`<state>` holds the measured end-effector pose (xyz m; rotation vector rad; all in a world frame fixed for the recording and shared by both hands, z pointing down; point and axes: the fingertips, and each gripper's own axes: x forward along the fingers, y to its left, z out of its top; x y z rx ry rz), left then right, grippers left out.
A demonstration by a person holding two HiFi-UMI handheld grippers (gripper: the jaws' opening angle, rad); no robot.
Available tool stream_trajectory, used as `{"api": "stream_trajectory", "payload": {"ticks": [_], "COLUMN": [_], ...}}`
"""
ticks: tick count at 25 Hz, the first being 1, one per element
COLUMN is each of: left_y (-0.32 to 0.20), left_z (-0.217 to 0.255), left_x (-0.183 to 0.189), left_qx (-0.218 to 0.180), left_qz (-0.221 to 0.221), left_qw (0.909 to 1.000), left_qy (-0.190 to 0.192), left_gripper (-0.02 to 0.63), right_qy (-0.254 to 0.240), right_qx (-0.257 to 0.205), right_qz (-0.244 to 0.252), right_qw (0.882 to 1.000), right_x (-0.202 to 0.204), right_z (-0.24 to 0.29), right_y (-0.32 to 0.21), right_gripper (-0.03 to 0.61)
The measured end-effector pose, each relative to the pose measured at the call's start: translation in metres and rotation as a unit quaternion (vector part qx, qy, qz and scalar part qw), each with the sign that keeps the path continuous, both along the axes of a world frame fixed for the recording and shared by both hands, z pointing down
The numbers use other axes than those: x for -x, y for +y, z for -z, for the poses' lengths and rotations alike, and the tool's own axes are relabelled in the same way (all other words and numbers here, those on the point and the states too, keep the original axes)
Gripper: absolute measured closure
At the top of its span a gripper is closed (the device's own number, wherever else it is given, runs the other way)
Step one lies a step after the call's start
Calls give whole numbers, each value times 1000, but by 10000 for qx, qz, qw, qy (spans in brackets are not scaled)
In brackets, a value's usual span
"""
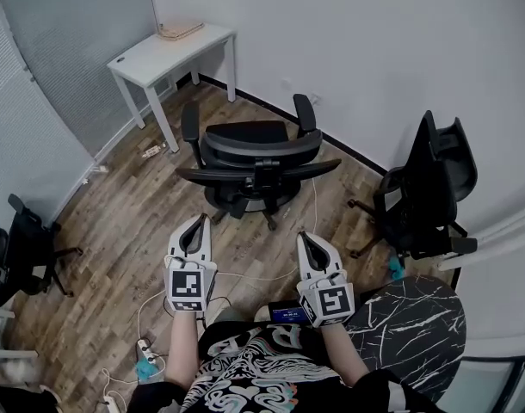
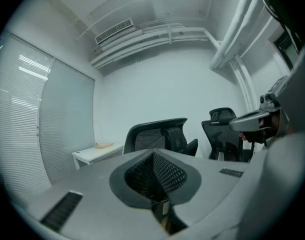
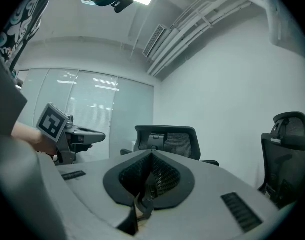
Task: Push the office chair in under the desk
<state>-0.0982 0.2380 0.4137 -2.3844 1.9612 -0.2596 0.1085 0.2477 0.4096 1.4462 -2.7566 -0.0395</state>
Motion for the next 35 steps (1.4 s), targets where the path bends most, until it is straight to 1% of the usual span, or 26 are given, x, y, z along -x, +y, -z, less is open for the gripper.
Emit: {"api": "stream_trajectory", "payload": {"ticks": [5,9,14,18,23,28,35], "left_y": [3,-5,-29,-54,-82,-105,-121], "left_z": [-4,-4,-5,-6,-9,-6,-7], "left_x": [-6,-4,-2,0,10,21,24], "left_qx": [9,-18,-79,-105,-72,-98,-164], "left_qz": [53,35,-52,-120,-171,-227,-535], "left_qw": [10000,10000,10000,9999,9997,9995,9979], "left_qy": [38,25,23,53,130,199,338], "left_gripper": [594,594,594,594,594,594,594], "right_qy": [-16,-40,4,-61,43,52,113], "right_qx": [-7,0,22,49,97,84,211], "right_qz": [79,113,94,9,63,-64,-91], "right_qw": [10000,9999,10000,10000,9999,9999,9997], "right_x": [-5,1,5,6,19,28,40], "right_z": [1,-2,-6,-4,-8,-5,-13], "right_y": [-1,-8,-26,-49,-75,-95,-110], "right_gripper": [558,558,558,558,558,558,558]}}
